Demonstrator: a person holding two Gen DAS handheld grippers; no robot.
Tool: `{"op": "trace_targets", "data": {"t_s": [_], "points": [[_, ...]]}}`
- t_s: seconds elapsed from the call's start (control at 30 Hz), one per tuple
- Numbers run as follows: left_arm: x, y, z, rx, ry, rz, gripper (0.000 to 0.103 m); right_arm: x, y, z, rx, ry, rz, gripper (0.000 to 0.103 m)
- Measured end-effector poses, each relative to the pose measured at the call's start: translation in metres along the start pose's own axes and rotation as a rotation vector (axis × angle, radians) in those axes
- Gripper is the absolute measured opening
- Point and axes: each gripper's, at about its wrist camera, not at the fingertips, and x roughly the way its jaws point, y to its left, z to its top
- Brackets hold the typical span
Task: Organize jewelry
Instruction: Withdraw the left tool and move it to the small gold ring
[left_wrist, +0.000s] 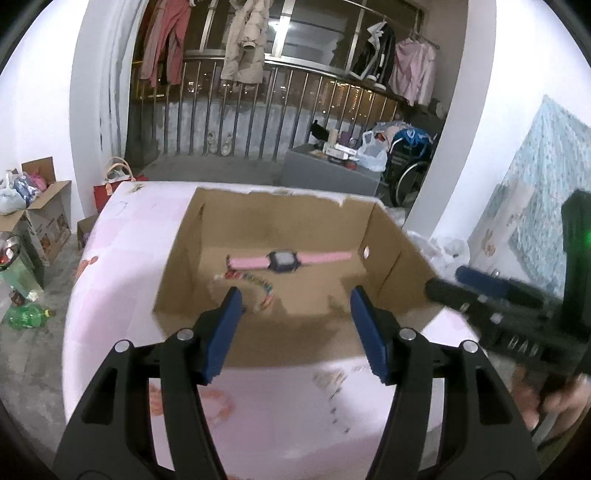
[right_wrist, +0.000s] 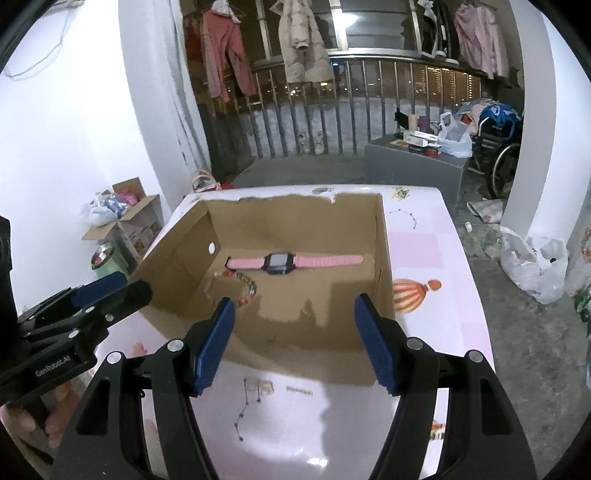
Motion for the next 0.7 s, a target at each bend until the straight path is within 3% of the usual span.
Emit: {"op": "trace_targets", "data": {"t_s": [0.27,0.57,0.7], "points": [[-0.006,0.013,-0.05,0.087,0.052,-0.017,0.058,0.0,-0.013,-0.04,0.008,0.07,0.0,0.066],[0.027,0.0,-0.091,0.2,0.17,-0.054,0.058,0.027,-0.016,-0.075,0.015,0.155,0.05,0.065],[0.039,-0.009,-0.097,0.248,0.187,-0.063,0.055,0.037,-0.017,-0.079,0.0,0.166,0.069,0.057]]}}
